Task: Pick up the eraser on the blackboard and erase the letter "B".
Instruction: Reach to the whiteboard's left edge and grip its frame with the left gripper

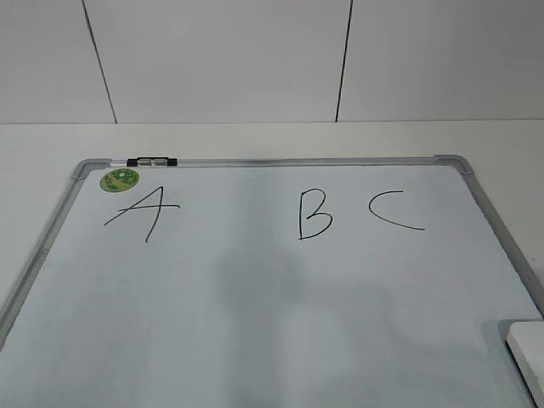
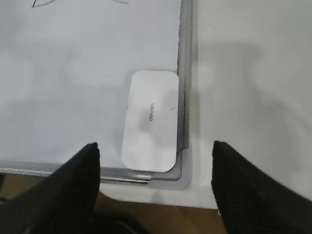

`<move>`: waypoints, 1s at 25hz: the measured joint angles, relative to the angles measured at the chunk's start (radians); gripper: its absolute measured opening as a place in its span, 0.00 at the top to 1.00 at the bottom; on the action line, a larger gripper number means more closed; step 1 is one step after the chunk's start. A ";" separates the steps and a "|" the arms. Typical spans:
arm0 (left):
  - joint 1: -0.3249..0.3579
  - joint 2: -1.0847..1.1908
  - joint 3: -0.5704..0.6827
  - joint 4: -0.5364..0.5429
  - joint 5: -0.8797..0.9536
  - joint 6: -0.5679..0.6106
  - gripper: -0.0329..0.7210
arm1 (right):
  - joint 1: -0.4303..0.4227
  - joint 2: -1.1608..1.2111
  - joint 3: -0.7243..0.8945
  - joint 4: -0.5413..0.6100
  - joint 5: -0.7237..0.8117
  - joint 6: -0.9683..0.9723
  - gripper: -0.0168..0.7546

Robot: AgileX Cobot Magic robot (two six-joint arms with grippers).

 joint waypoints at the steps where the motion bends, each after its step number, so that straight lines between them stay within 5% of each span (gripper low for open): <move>1: 0.000 0.000 0.000 0.000 0.000 0.000 0.64 | 0.000 0.023 -0.012 0.012 0.008 0.000 0.24; 13: 0.000 0.060 -0.012 -0.018 0.017 0.000 0.64 | 0.000 0.318 -0.176 0.188 0.014 0.083 0.24; 25: 0.000 0.588 -0.229 -0.047 0.137 0.000 0.64 | 0.000 0.561 -0.186 0.226 0.010 0.087 0.24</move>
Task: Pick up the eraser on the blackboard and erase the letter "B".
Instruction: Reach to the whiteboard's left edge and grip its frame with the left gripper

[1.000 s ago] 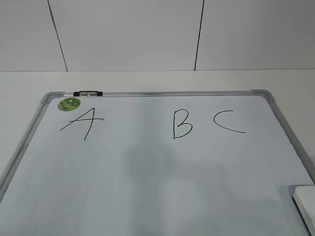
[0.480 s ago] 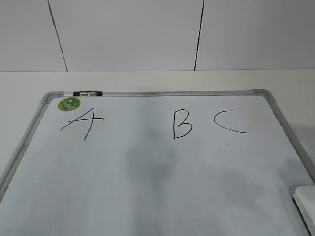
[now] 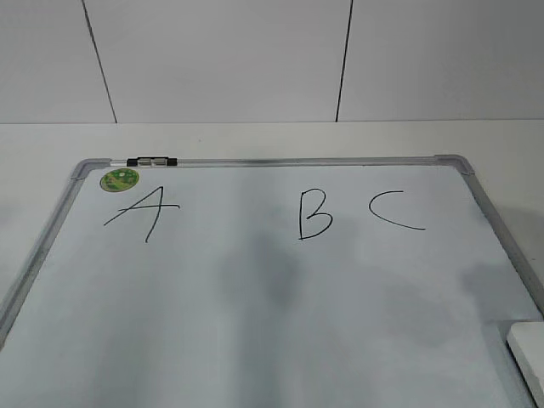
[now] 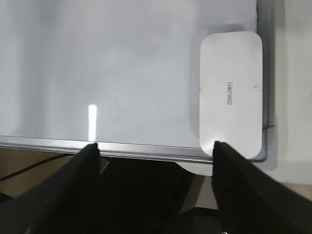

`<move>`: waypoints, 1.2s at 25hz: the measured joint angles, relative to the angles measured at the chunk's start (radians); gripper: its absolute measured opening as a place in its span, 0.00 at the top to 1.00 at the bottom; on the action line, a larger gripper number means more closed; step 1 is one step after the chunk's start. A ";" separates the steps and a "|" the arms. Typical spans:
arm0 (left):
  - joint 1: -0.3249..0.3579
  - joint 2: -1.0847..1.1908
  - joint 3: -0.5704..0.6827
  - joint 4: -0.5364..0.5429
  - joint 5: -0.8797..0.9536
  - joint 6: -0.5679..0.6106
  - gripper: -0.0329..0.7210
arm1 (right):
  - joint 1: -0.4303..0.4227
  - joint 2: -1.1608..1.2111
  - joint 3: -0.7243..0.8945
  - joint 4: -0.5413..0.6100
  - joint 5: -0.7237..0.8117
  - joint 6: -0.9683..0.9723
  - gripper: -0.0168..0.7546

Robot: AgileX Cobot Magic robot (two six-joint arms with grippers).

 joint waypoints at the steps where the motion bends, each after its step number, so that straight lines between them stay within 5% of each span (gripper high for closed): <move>1: 0.000 0.058 -0.023 -0.002 0.000 0.000 0.64 | 0.000 0.021 0.000 0.000 0.000 -0.006 0.24; 16: 0.000 0.793 -0.327 -0.011 -0.095 0.058 0.64 | 0.000 0.083 0.000 -0.081 -0.007 -0.047 0.24; 30: -0.008 1.132 -0.365 -0.062 -0.323 0.192 0.64 | 0.000 0.134 0.000 -0.048 -0.012 -0.047 0.24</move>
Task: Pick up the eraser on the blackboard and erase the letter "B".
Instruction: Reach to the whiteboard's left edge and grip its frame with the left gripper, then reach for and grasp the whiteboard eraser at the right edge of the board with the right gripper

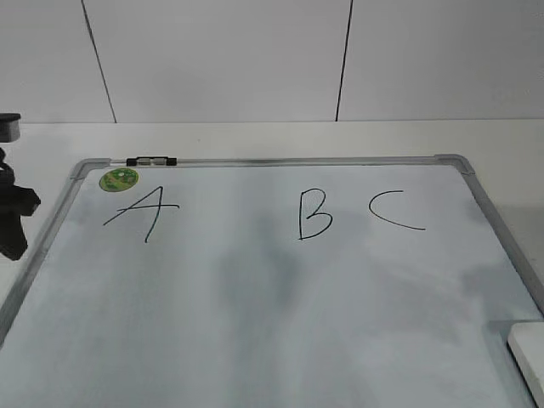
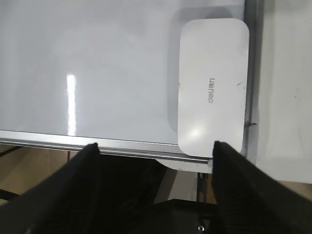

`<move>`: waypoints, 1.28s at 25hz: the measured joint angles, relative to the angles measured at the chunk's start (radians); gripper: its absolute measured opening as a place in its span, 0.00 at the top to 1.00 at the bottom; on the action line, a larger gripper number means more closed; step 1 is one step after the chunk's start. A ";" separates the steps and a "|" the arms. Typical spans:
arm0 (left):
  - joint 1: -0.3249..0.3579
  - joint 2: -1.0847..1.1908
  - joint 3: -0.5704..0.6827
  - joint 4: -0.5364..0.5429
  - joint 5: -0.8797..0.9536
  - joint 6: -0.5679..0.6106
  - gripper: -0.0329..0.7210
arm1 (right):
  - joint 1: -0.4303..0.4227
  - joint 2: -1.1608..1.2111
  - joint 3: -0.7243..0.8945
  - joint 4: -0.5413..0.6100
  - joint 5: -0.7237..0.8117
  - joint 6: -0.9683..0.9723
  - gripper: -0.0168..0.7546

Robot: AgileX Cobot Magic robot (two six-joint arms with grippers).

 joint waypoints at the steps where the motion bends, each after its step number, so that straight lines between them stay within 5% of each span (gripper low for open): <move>1: 0.000 0.017 0.000 -0.004 -0.014 0.004 0.64 | 0.000 0.000 0.000 0.000 0.000 0.000 0.24; 25: 0.000 0.141 -0.005 -0.007 -0.104 0.033 0.65 | 0.000 0.000 0.000 0.002 -0.002 0.002 0.24; 32: 0.000 0.141 -0.006 -0.019 -0.104 0.030 0.88 | 0.000 0.000 0.000 0.002 -0.002 0.002 0.24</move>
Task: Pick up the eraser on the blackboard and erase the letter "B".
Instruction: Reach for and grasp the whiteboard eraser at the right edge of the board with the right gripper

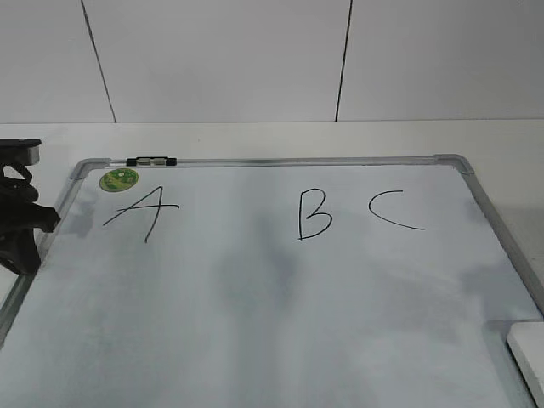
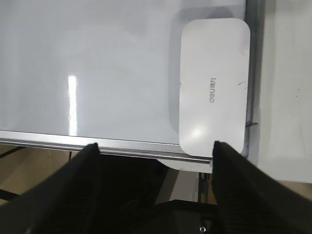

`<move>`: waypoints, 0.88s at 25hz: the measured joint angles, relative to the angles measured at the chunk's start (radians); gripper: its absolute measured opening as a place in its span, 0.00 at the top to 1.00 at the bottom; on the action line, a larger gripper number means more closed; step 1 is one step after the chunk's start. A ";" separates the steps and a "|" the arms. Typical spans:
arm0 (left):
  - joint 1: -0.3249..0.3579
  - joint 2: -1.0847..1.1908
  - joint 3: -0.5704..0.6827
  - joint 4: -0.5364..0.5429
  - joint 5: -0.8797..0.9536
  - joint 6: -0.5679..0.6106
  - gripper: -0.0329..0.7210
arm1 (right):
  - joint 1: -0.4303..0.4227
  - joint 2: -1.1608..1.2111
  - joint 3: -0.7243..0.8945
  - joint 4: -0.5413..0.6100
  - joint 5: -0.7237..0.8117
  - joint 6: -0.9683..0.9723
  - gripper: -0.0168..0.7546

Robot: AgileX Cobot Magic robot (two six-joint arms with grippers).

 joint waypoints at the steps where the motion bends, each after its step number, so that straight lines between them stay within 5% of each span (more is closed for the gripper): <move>1: 0.000 0.000 0.000 -0.007 0.000 -0.005 0.90 | 0.000 0.000 0.000 0.000 0.000 0.000 0.24; 15: 0.000 0.000 0.000 -0.015 0.000 -0.023 0.92 | 0.000 0.005 0.000 -0.012 0.000 0.016 0.24; 22: 0.000 0.000 0.000 -0.015 0.000 -0.023 0.92 | 0.000 0.035 0.000 -0.090 0.000 0.040 0.11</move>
